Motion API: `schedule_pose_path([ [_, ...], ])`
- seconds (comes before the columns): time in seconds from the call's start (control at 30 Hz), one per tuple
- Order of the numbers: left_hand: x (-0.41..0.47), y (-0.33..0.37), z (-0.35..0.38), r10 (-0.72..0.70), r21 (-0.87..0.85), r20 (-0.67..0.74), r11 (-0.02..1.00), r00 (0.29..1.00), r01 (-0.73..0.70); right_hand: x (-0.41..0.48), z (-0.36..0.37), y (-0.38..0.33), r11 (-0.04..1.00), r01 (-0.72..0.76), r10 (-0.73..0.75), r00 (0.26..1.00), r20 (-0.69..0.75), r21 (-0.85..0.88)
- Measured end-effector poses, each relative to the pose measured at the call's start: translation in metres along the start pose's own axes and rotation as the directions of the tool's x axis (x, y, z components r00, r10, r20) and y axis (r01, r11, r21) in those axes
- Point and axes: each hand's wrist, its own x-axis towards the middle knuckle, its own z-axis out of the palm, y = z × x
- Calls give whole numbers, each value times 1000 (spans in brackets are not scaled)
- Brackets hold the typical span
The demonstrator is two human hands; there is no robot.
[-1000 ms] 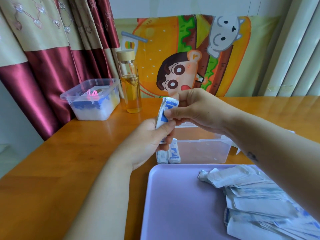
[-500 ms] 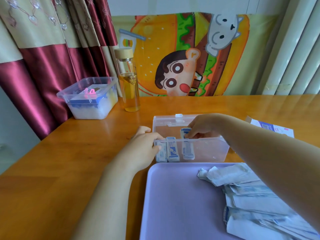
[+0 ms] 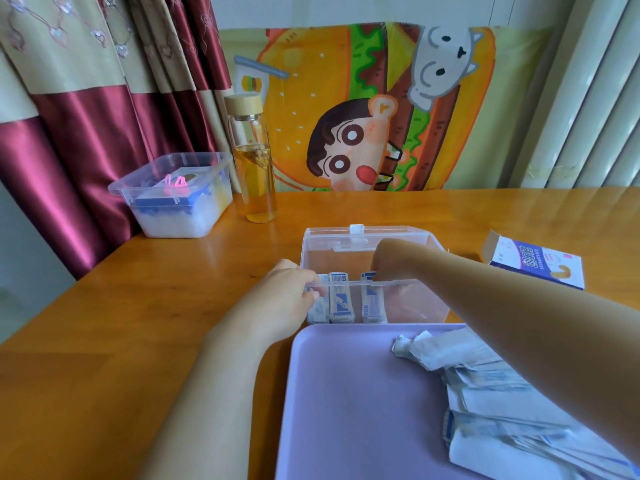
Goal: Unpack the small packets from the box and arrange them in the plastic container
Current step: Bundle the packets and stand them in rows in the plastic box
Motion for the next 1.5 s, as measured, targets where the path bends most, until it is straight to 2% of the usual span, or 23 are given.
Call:
schedule_pose_path([
  [0.17, 0, 0, 1, 3, -4, 2, 1000, 1000, -3, -5, -7, -3, 998, -18, 22, 997, 79, -54],
  [0.27, 0, 1, 1, 1, -11, 3, 1000, 1000, -1, -15, -15, -7, 999, -28, 32, 986, 166, -26],
  [0.47, 0, 1, 0, 5, -9, 4, 1000, 1000, -5, -26, -21, -13, 999, -16, 6, 970, 243, 39],
  [0.6, 0, 0, 0, 1, -10, 1, 1000, 1000, -1, -23, -20, -13, 1000, 0, -1, 982, 190, 7],
  [0.67, 0, 0, 1, 2, -8, -2, 1000, 1000, -2, -21, -20, -11, 995, -33, 17, 988, 153, 99],
  [0.77, 1, 0, 1, 0, -1, -14, 1000, 1000, 0, -28, -26, -11, 926, -102, 26, 978, 209, 362],
  [0.83, 0, 1, 0, 1, -9, -30, 1000, 1000, -1, -39, -33, -8, 921, -51, -4, 990, 142, 385],
  [0.93, 0, 3, 0, 2, 6, -59, 1000, 998, -1, -60, -41, -1, 934, 88, -70, 995, -64, 345],
  [1.03, 0, 4, 1, 24, 29, -108, 999, 994, -21, -94, -43, 10, 932, 252, -153, 925, -347, 259],
  [1.1, 1, 2, -3, 25, 48, -140, 999, 990, -18, -117, -44, 14, 912, 347, -228, 871, -435, 218],
  [1.2, -2, 4, -4, -17, 86, -119, 996, 993, 28, -149, -33, 29, 892, 413, -331, 874, -355, 186],
  [1.27, -5, 7, -4, -36, 132, -142, 990, 989, 55, -161, -22, 42, 911, 391, -363, 912, -194, 135],
  [1.33, -12, 16, -2, 3, 145, -257, 989, 967, 35, -169, -9, 52, 935, 353, -352, 935, -41, 33],
  [1.37, -17, 22, 1, 70, 129, -355, 991, 932, -26, -171, -3, 57, 943, 332, -333, 943, -3, -23],
  [1.43, -27, 42, 11, 251, 86, -531, 966, 809, -243, -175, 6, 63, 952, 297, -296, 955, 19, -78],
  [1.47, -32, 53, 19, 317, 63, -552, 938, 771, -341, -177, 11, 65, 957, 278, -277, 961, 23, -81],
  [1.5, -33, 62, 29, 360, 25, -519, 913, 775, -407, -176, 16, 67, 963, 254, -252, 967, 34, -85],
])
